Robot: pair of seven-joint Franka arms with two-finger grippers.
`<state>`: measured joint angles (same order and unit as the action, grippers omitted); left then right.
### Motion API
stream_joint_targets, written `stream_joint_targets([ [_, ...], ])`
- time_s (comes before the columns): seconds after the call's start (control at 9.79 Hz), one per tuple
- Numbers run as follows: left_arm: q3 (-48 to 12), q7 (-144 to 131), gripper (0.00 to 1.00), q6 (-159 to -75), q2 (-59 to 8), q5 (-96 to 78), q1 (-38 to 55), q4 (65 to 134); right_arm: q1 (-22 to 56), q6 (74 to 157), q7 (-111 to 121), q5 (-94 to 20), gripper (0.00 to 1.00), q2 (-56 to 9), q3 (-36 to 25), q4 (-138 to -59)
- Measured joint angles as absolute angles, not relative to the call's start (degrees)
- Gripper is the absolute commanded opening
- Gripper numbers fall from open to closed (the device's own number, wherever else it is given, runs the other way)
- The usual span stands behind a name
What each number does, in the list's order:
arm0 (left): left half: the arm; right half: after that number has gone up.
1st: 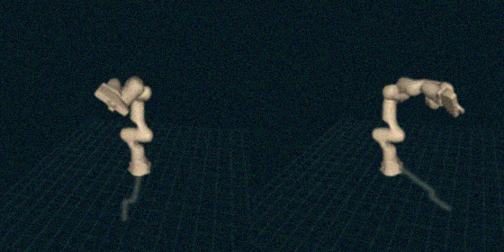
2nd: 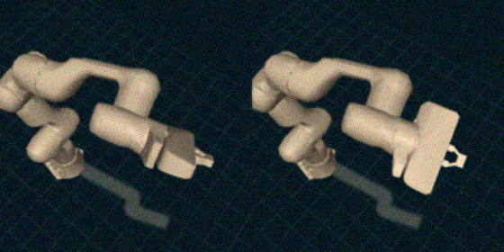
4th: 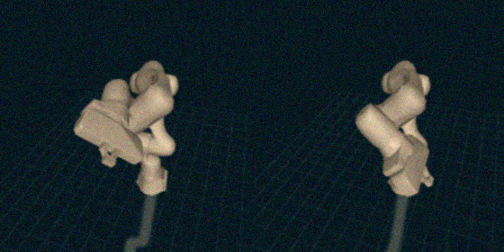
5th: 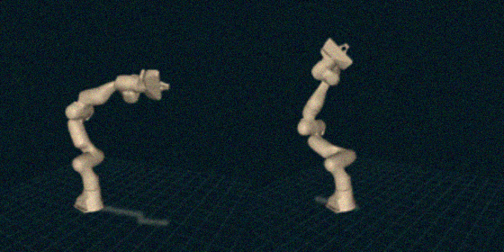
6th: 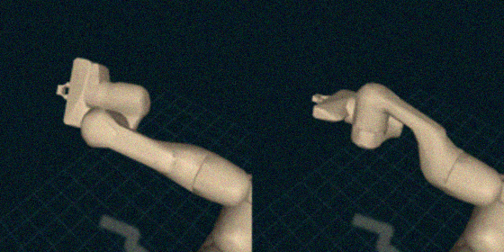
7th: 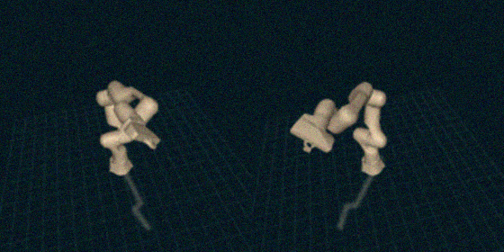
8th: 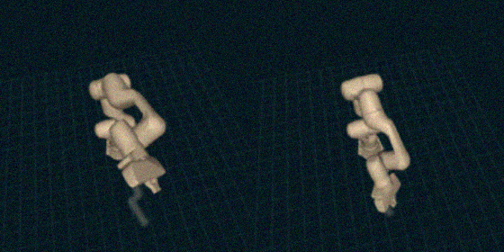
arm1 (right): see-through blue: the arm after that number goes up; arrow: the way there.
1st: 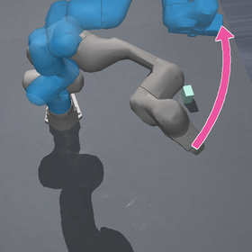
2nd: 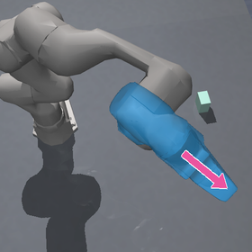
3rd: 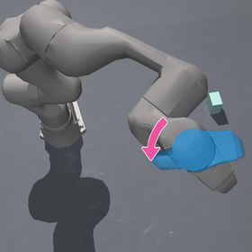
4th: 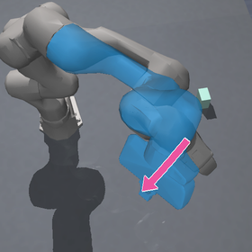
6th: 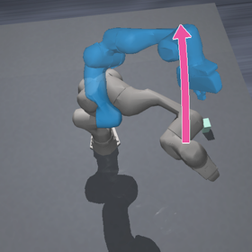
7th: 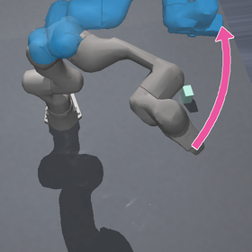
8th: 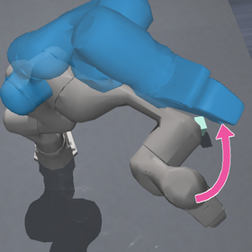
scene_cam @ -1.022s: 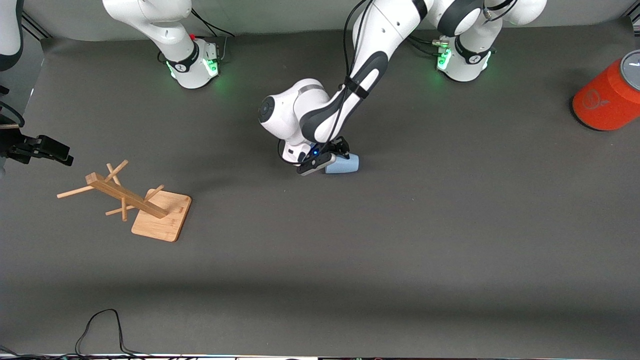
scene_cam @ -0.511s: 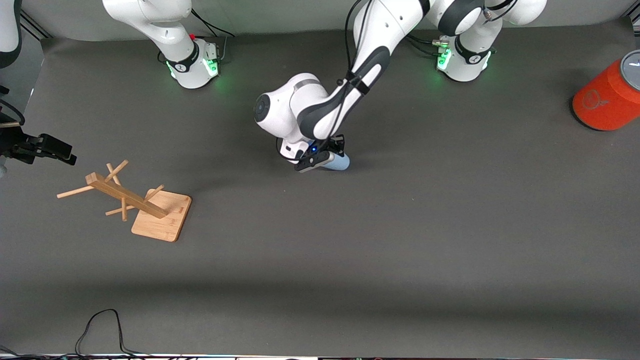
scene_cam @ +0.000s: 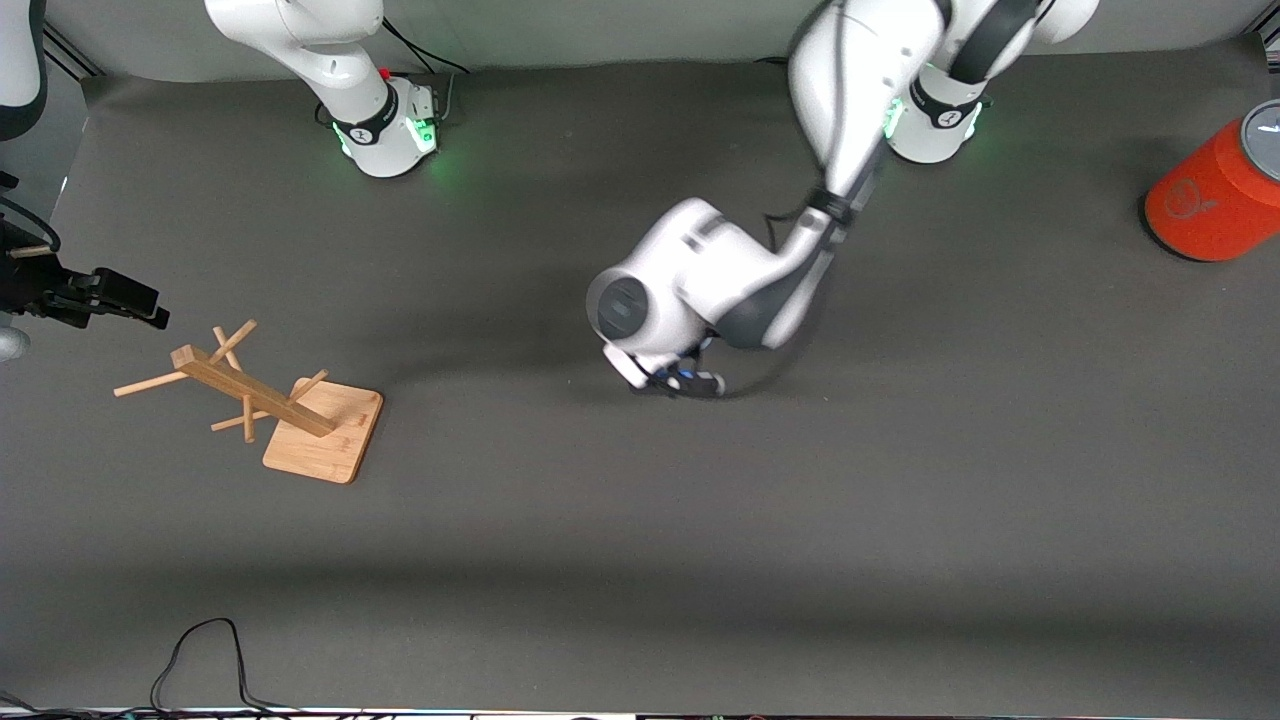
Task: Rotate and upright cup with both arms
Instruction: 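Rotate the cup upright with the left gripper and set it down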
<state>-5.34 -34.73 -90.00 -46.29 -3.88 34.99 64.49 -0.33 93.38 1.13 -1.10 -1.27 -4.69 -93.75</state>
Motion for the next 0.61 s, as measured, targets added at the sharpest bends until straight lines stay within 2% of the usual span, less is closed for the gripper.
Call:
stream_joint_targets([
  [0.1,-5.82,-32.70,0.00,-94.31,-45.98,-5.91,32.39,65.42,-0.30,93.63,1.13,-1.20,1.00,-1.23,-4.65,-93.75],
  [0.2,-6.35,-32.44,0.00,-101.72,-44.47,-6.42,32.02,69.45,-0.28,94.26,0.85,-1.22,1.00,-1.24,-4.53,-93.75],
  [0.41,-7.31,-35.28,0.00,-119.71,-35.67,-6.50,34.82,86.72,-0.15,94.78,0.06,-1.22,1.00,-1.52,-4.39,-93.58],
  [0.61,-7.29,-39.84,0.00,-125.29,-26.97,-5.92,37.80,100.65,-0.05,94.92,0.03,-1.22,1.00,-2.35,-4.37,-92.47],
])
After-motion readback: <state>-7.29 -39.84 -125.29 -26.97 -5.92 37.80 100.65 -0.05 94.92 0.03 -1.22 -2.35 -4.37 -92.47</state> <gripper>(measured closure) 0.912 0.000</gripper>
